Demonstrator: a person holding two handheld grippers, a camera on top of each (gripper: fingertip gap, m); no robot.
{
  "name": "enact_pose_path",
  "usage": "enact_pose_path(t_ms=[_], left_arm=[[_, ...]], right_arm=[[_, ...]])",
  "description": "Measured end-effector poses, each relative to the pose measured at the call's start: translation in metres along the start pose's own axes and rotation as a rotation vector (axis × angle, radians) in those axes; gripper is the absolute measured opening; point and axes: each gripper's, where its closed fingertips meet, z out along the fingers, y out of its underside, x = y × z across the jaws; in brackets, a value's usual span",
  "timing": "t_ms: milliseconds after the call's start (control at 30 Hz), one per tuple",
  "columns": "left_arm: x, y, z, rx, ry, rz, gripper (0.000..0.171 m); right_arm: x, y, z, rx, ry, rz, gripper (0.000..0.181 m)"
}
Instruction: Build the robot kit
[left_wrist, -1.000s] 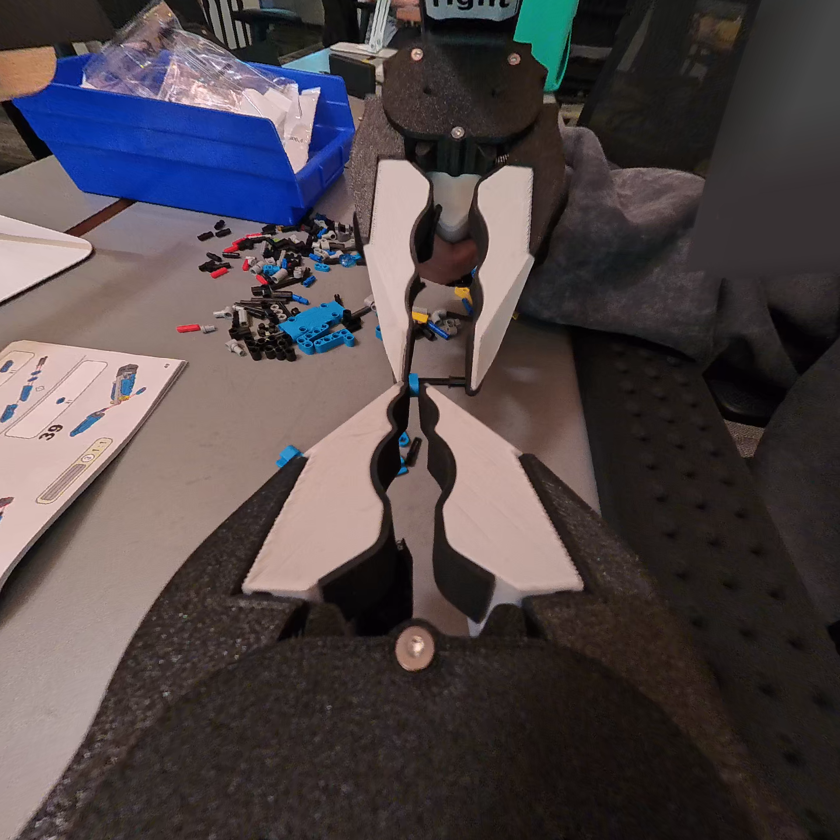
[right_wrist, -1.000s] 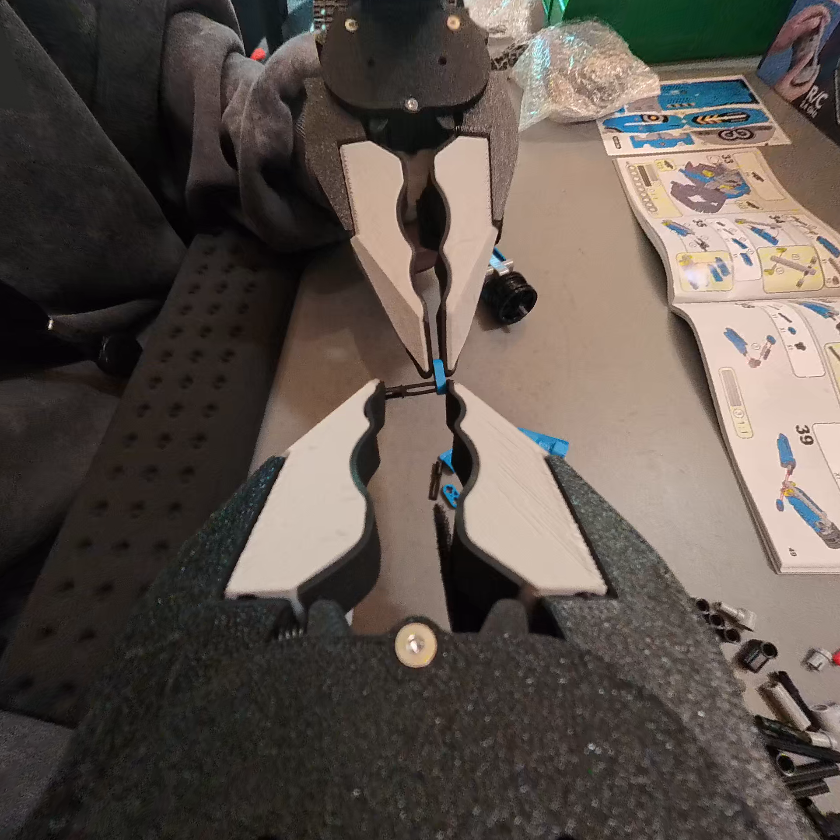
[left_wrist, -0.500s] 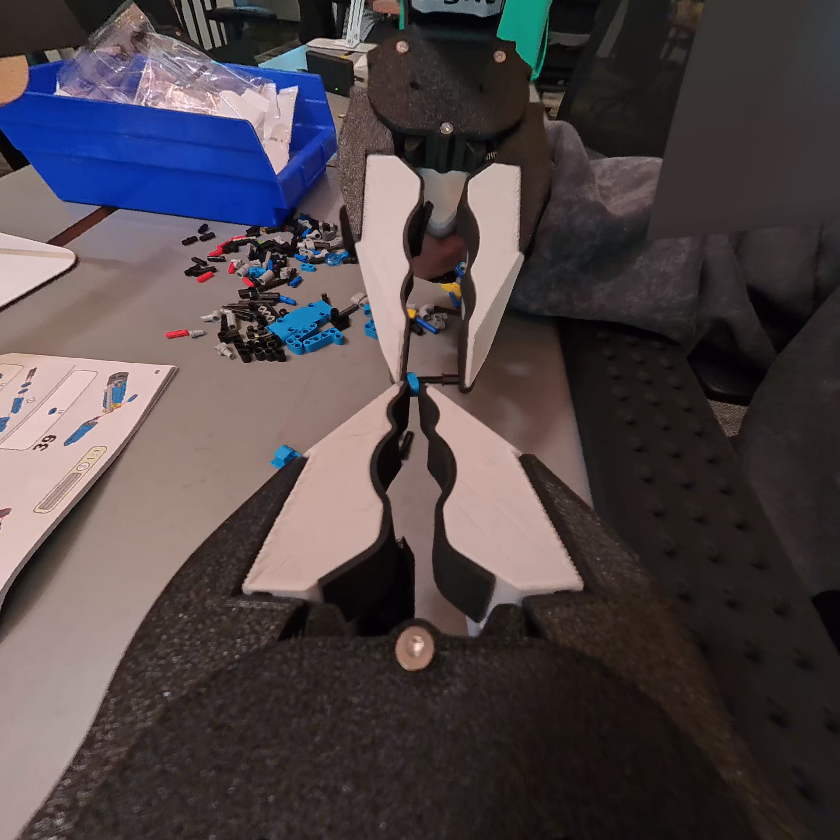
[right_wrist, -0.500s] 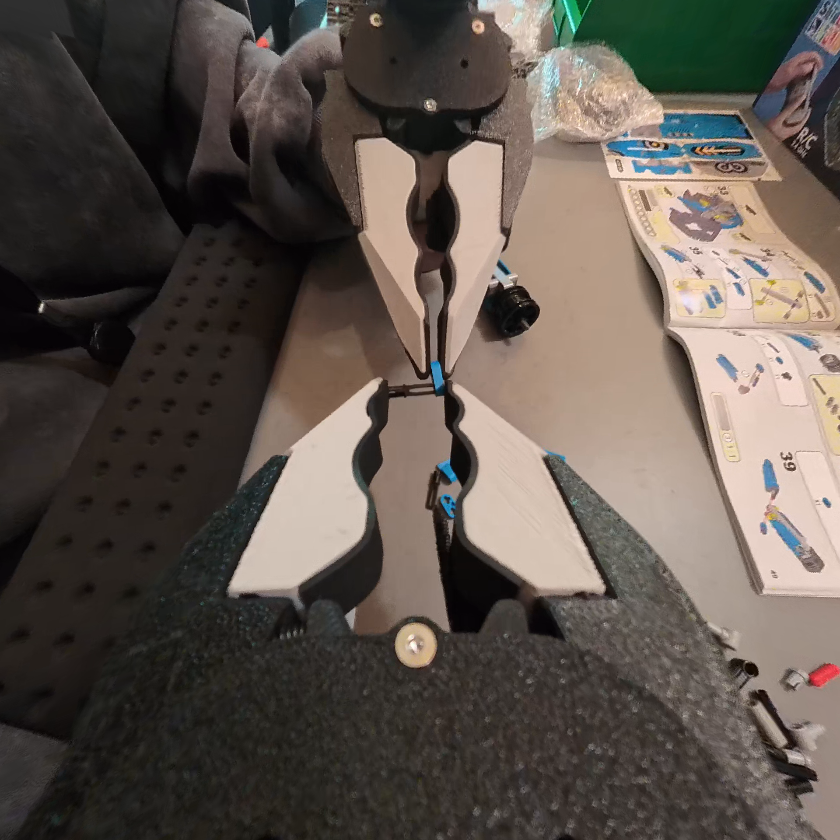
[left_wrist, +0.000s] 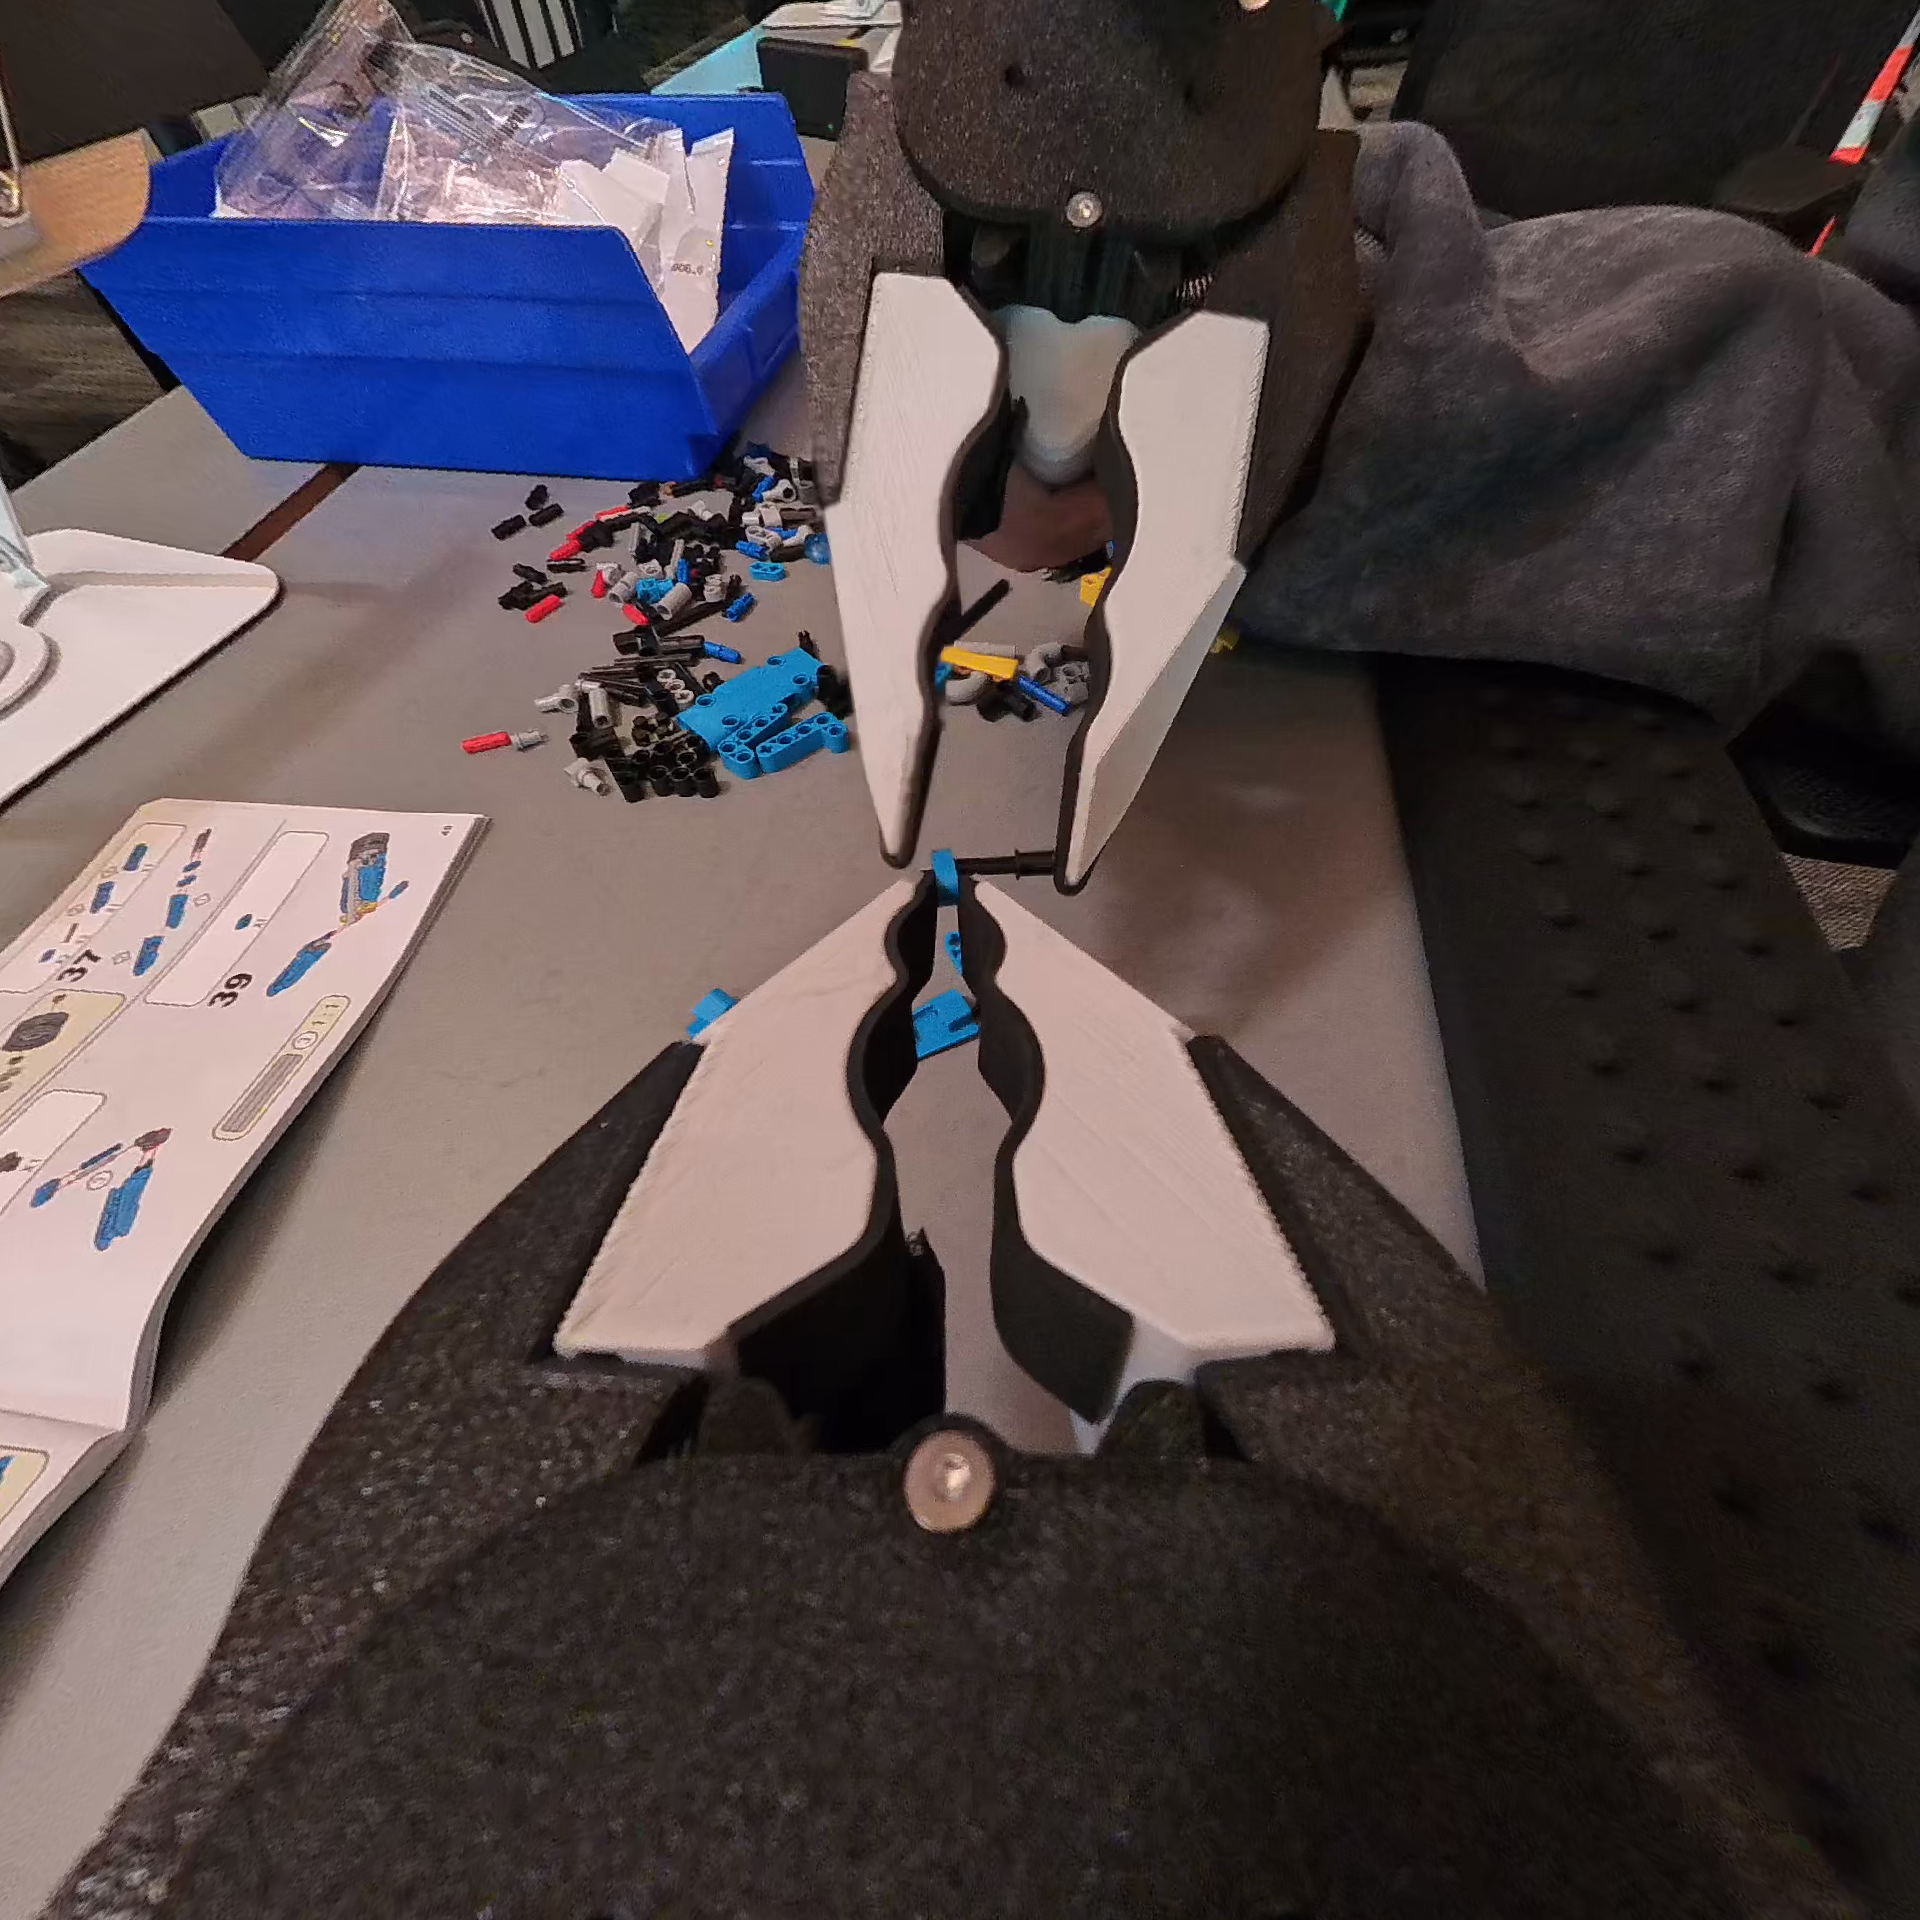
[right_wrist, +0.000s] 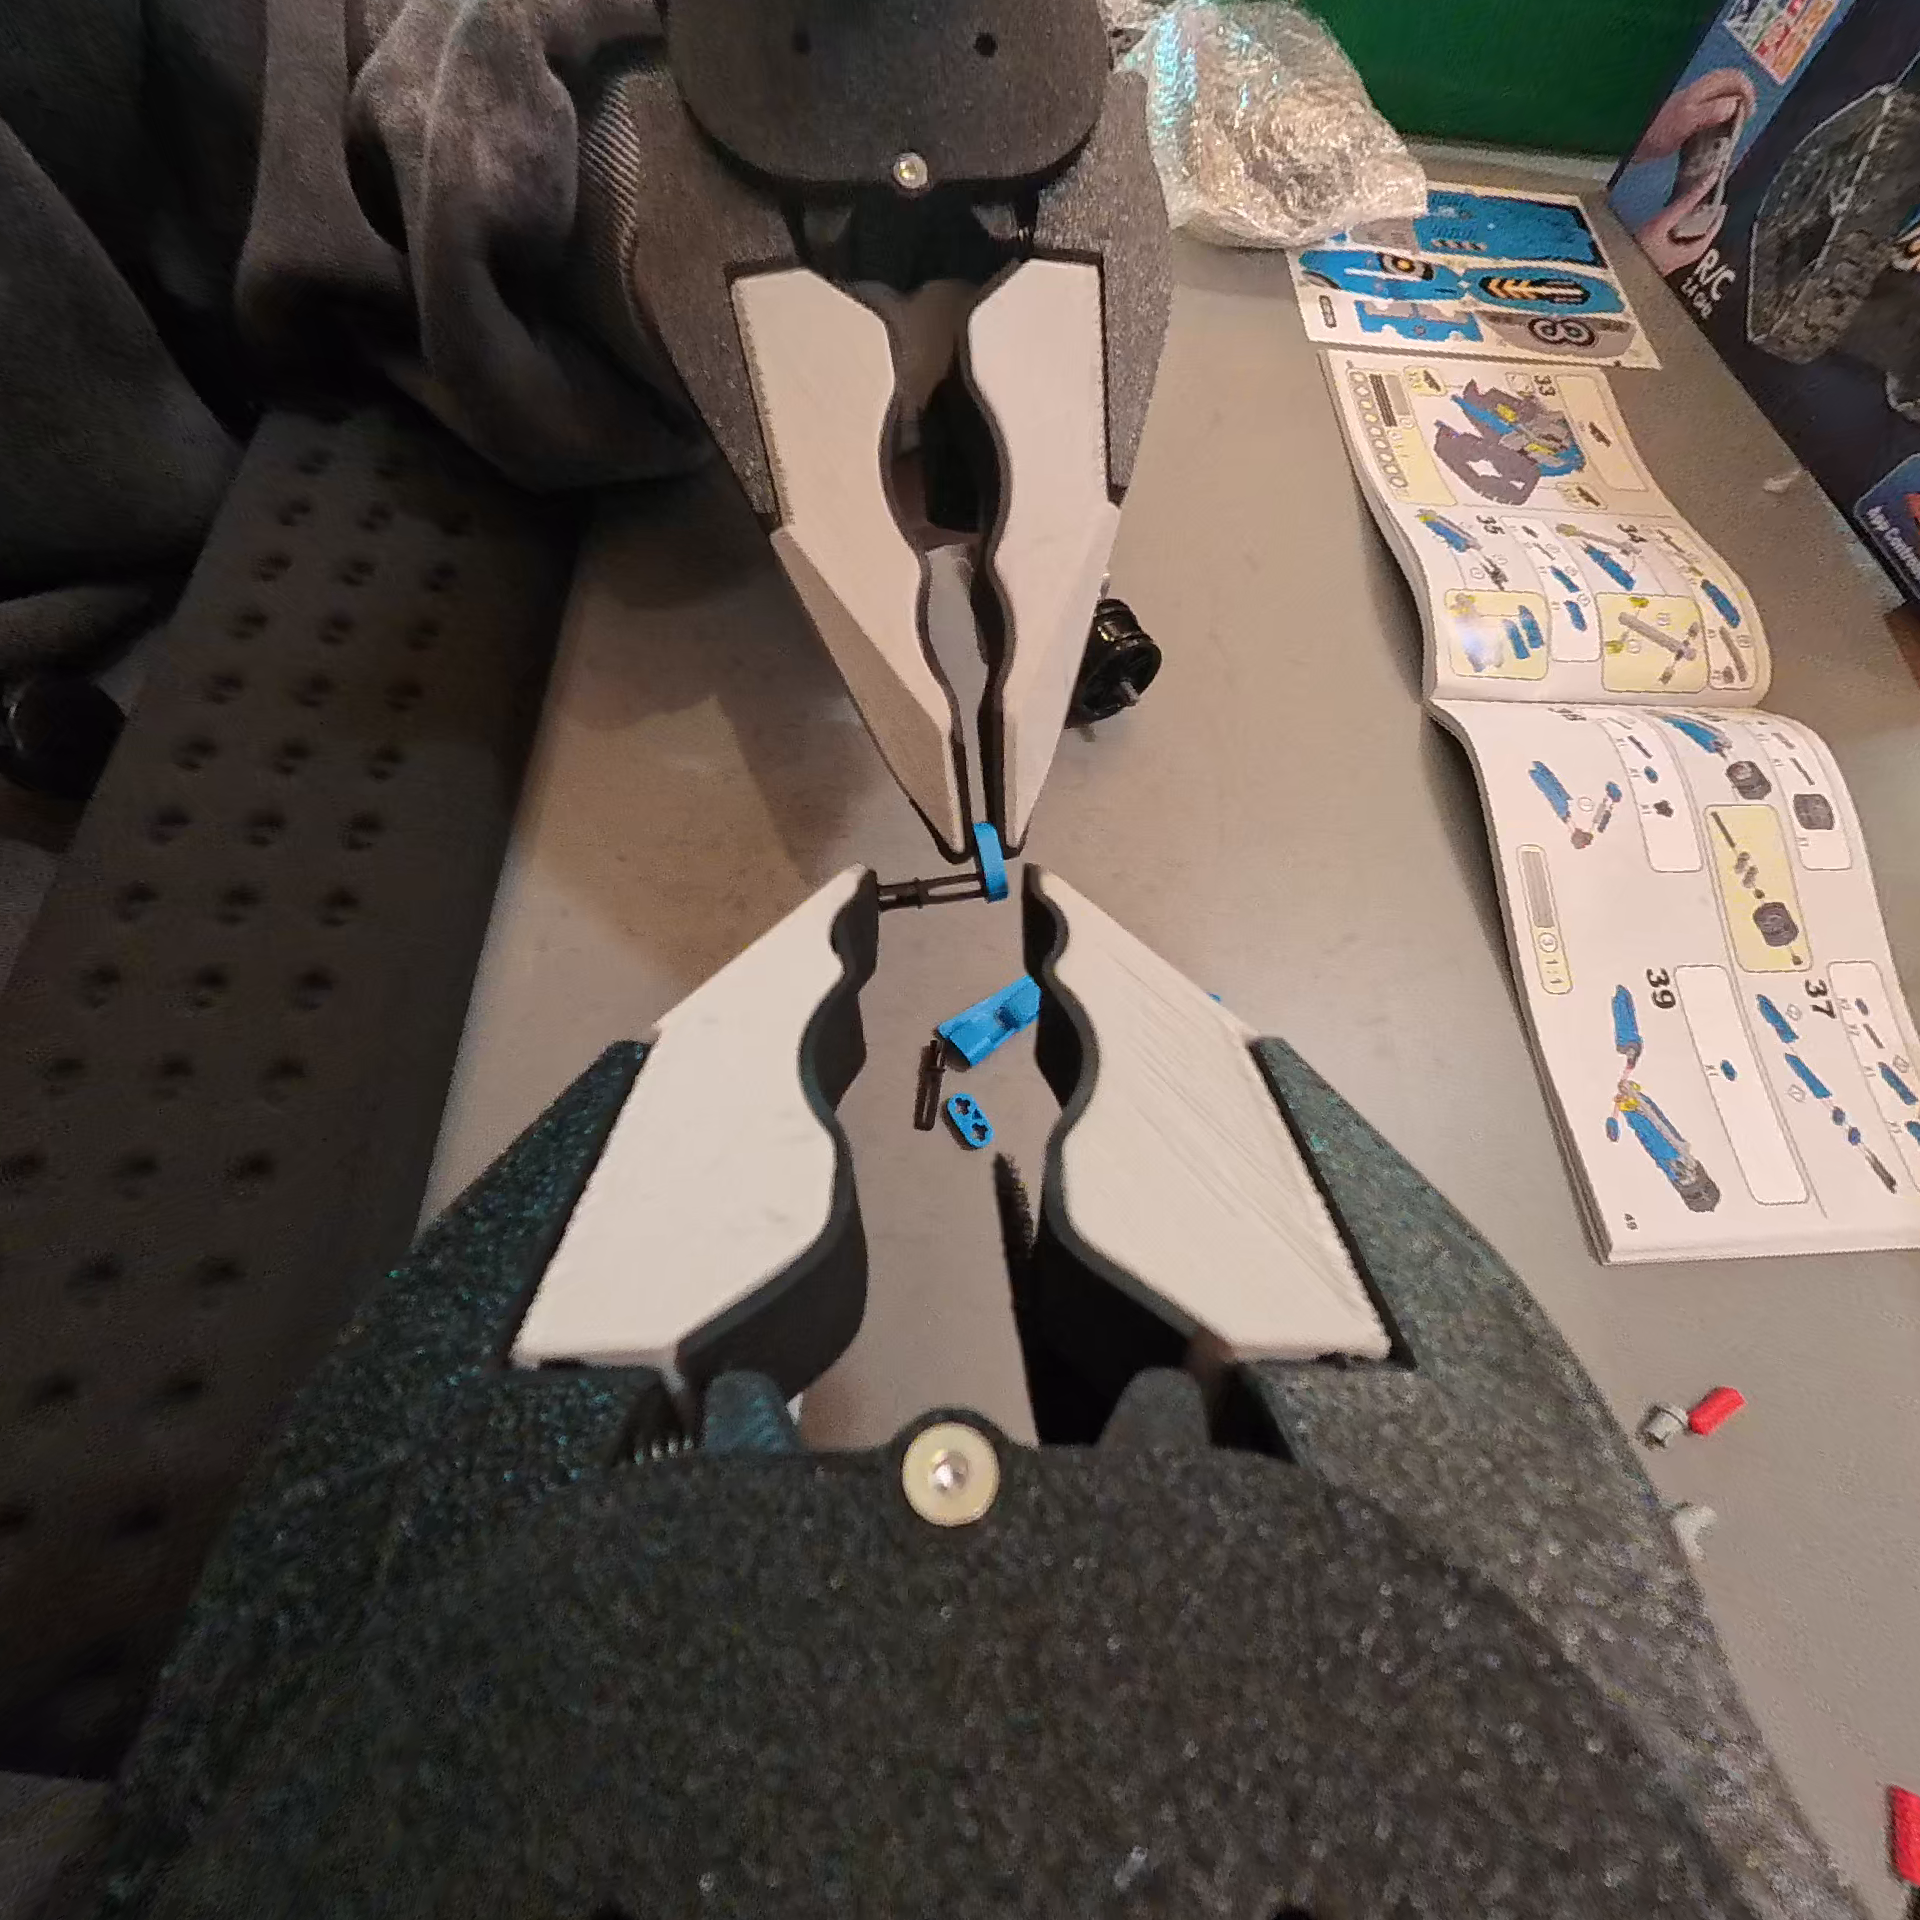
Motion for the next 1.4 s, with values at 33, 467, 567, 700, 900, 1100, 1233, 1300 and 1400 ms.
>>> enact_pose_path(t_ms=[33, 467, 567, 700, 900, 1100, 1233, 1300, 1400], left_arm=[[0.0000, 0.0005, 0.0003, -0.004, -0.005, 0.007, 0.003], [-0.0047, 0.0002, -0.0006, -0.008, -0.043, 0.037, 0.003], [-0.0030, -0.0002, 0.0001, -0.009, -0.045, 0.055, 0.003], [-0.0004, 0.0006, 0.0014, -0.015, -0.038, 0.064, 0.003], [-0.0003, -0.0006, 0.0000, -0.007, -0.023, 0.043, 0.003], [0.0003, 0.0001, 0.0004, -0.011, -0.022, 0.047, 0.003], [0.0008, 0.0009, 0.0010, -0.017, -0.024, 0.050, 0.003], [0.0013, 0.0004, 0.0003, -0.013, -0.015, 0.039, 0.003], [0.0038, -0.0018, -0.0022, 0.005, 0.019, 0.010, 0.003]], right_arm=[[0.0011, 0.0007, 0.0002, -0.003, 0.005, 0.003, 0.030], [0.0004, 0.0085, 0.0052, -0.052, 0.019, -0.006, 0.031], [-0.0004, 0.0073, 0.0056, -0.046, 0.018, -0.010, 0.030], [-0.0014, 0.0067, 0.0054, -0.043, 0.009, 0.001, 0.025], [-0.0004, 0.0046, 0.0051, -0.029, 0.019, -0.014, 0.026], [-0.0022, 0.0057, 0.0055, -0.031, -0.002, 0.006, 0.025], [-0.0032, 0.0071, 0.0060, -0.040, -0.022, 0.045, 0.025], [-0.0036, 0.0068, 0.0061, -0.046, -0.024, 0.056, 0.024], [-0.0059, 0.0031, 0.0047, -0.039, -0.033, 0.066, 0.024]])
